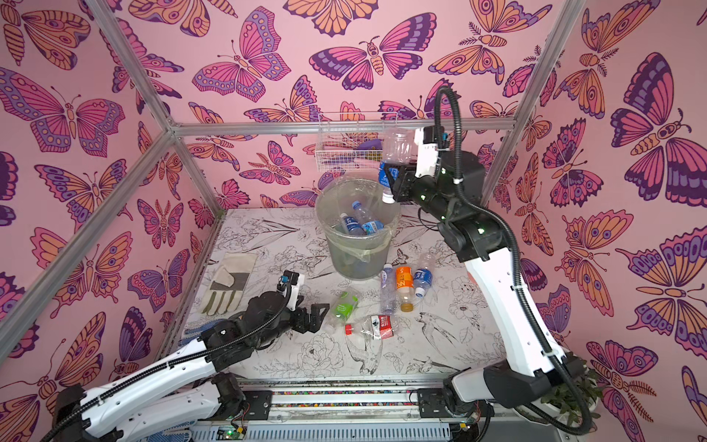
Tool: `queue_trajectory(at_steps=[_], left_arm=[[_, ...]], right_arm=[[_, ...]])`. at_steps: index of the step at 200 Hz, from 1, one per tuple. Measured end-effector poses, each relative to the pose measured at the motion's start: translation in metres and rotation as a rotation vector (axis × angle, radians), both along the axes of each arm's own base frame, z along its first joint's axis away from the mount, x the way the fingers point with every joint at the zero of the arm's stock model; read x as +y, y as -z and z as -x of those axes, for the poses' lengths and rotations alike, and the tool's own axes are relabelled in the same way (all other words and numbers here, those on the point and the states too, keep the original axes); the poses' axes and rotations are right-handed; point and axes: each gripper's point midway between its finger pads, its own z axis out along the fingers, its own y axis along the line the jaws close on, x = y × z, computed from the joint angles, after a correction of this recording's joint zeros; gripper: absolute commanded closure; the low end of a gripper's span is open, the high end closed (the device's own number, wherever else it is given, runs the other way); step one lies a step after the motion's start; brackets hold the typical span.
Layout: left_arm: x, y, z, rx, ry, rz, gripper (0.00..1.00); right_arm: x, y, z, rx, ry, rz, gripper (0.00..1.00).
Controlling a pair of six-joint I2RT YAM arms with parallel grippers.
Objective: Throw the plastic bottles in the bin
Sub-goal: Throw the plastic bottle into the trash bin.
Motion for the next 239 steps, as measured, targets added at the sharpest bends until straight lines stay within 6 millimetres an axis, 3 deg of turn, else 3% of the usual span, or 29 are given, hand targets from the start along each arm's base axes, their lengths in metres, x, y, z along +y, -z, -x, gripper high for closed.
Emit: queue_trajectory(at_steps=[22,27,34,41,44,47,70,94,122,144,166,192,239], left_arm=[[0.002,-0.001,0.000,-0.006,-0.005,0.003,0.01],[0.002,-0.001,0.000,-0.007,-0.006,0.004,0.01],[0.003,-0.001,0.001,-0.007,-0.006,0.003,0.01],[0.003,-0.001,0.001,-0.007,-0.006,0.003,0.01],[0.003,-0.001,0.001,-0.007,-0.006,0.003,0.01],[0.003,-0.001,0.001,-0.006,-0.006,0.003,0.01],[0.004,-0.002,0.001,-0.009,-0.006,0.006,0.01],[0.005,-0.005,0.002,-0.017,-0.008,0.014,0.01],[0.005,-0.006,0.002,-0.020,-0.012,0.014,0.01],[0.005,-0.005,0.001,-0.018,-0.011,0.011,0.01],[0.005,-0.003,0.001,-0.014,-0.011,0.006,0.01],[0.005,-0.003,0.001,-0.013,-0.011,0.005,0.00],[0.000,0.005,-0.001,0.007,0.000,-0.025,0.00]], right_arm=[[0.017,0.035,-0.033,0.093,-0.003,0.065,1.00],[0.020,0.044,-0.041,0.116,-0.003,0.082,0.94],[0.025,0.058,-0.052,0.154,-0.002,0.104,0.71],[0.029,0.073,-0.061,0.194,-0.003,0.127,0.35],[0.031,0.080,-0.066,0.215,-0.003,0.135,0.08],[0.032,0.087,-0.070,0.235,-0.001,0.146,0.00],[0.038,0.131,-0.092,0.355,0.026,0.234,0.01],[0.041,0.146,-0.090,0.392,0.040,0.311,0.01],[0.042,0.116,-0.068,0.327,0.030,0.321,0.01],[0.031,0.084,-0.052,0.260,0.049,0.300,0.01],[0.023,0.068,-0.044,0.227,0.065,0.289,0.01],[0.022,0.073,-0.045,0.233,0.074,0.296,0.01],[0.016,0.104,-0.041,0.294,0.088,0.338,0.01]])
